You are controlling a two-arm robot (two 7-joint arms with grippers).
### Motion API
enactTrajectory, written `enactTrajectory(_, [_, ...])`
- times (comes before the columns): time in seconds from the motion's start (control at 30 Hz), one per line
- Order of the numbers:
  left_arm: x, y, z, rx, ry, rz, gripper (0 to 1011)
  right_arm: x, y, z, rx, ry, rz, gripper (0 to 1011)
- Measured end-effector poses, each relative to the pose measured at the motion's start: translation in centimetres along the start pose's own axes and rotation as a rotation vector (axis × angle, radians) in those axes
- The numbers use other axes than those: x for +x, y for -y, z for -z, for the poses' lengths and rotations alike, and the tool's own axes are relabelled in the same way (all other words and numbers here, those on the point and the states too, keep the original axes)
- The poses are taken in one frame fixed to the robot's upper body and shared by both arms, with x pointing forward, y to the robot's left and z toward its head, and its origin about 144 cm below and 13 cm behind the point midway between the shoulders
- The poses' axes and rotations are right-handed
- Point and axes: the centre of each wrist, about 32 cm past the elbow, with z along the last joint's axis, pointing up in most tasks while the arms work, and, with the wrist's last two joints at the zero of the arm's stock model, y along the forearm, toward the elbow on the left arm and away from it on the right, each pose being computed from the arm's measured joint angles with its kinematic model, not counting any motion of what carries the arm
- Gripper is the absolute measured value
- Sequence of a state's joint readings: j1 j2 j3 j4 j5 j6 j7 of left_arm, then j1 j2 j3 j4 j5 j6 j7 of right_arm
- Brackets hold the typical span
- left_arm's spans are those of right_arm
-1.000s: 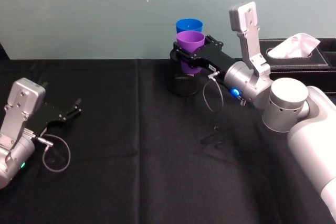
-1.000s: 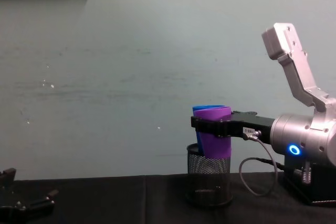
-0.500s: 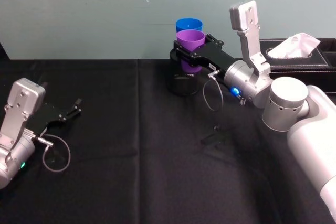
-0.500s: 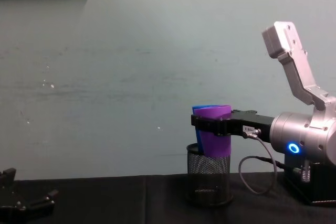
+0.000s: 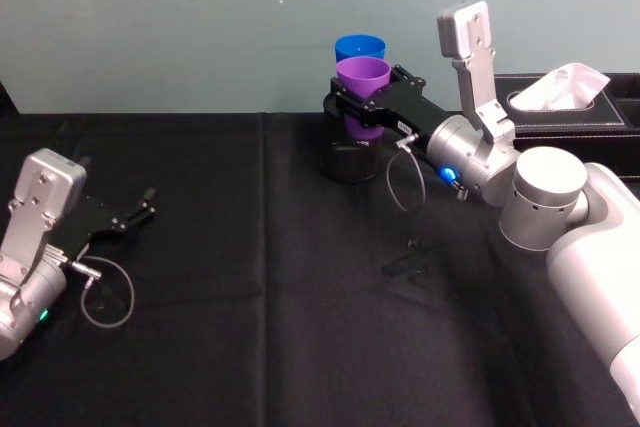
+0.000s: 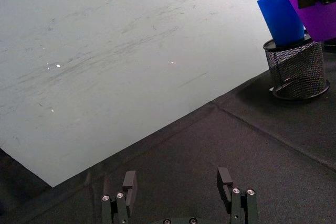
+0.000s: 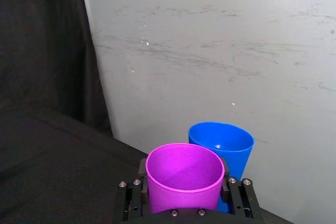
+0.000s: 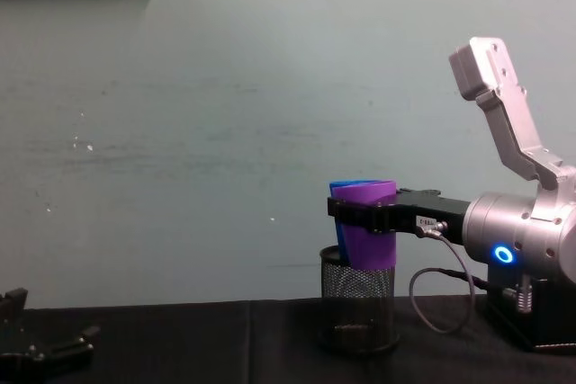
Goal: Pick up one cup with a gripper and tap it against the other cup.
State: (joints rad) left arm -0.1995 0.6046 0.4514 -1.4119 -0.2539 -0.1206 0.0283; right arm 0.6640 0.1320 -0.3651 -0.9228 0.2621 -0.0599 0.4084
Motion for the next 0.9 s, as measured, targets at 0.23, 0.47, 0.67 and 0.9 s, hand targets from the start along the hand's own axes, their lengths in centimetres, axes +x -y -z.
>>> enactTrajectory(0.23, [0.0, 0.0, 0.0, 0.0, 0.0, 0.0, 1000, 0.0, 0.0, 0.0, 0.0, 0.0, 0.0, 741])
enactTrajectory(0.47, [0.0, 0.0, 0.0, 0.0, 0.0, 0.0, 1000, 0.0, 0.0, 0.0, 0.0, 0.0, 0.0, 741])
enactTrajectory(0.67, [0.0, 0.0, 0.0, 0.0, 0.0, 0.0, 1000, 0.0, 0.0, 0.0, 0.0, 0.0, 0.0, 741])
enactTrajectory(0.9, [0.01, 0.0, 0.0, 0.0, 0.0, 0.0, 1000, 0.0, 0.0, 0.0, 0.0, 0.0, 0.0, 741])
